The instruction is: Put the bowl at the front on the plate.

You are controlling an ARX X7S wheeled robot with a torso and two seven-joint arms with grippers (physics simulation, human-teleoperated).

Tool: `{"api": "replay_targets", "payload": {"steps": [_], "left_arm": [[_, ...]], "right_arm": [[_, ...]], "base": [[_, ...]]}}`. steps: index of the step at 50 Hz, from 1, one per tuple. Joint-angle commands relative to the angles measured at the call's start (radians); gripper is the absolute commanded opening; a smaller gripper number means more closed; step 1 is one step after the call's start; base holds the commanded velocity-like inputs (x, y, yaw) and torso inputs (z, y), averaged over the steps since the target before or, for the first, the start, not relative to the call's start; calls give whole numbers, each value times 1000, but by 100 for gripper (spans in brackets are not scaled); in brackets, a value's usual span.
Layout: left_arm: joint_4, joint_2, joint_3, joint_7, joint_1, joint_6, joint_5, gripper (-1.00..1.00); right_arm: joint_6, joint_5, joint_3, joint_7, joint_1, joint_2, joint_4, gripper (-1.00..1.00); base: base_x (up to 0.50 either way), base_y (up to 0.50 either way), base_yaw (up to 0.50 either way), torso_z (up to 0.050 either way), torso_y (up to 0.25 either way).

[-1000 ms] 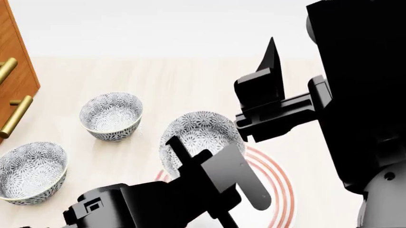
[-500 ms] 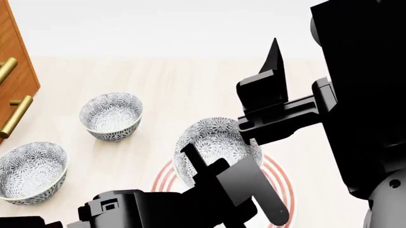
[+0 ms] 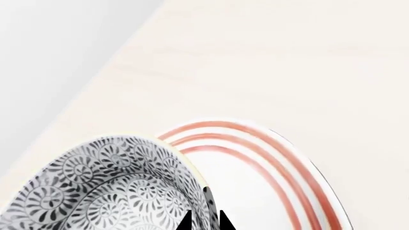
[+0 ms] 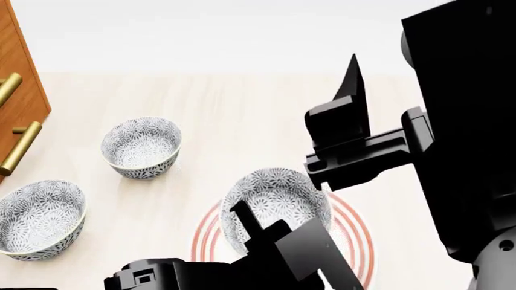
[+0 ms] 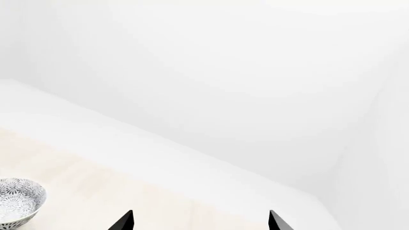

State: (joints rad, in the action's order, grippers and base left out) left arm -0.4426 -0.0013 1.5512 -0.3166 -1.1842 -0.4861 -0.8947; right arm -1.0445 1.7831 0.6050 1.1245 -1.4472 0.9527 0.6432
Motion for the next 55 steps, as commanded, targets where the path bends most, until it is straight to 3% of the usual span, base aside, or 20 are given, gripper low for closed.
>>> {"api": "replay_targets", "payload": {"steps": [1, 55], "left_arm": [[-13, 1, 1, 7, 25, -1, 38, -100], [3, 1, -3, 68, 38, 29, 89, -100]], "right_arm": [[1, 4, 2, 1, -2, 4, 1, 100], [32, -75, 9, -72, 62, 13, -22, 100]], "base": [[0, 0, 0, 0, 10], [0, 0, 0, 0, 0]]}}
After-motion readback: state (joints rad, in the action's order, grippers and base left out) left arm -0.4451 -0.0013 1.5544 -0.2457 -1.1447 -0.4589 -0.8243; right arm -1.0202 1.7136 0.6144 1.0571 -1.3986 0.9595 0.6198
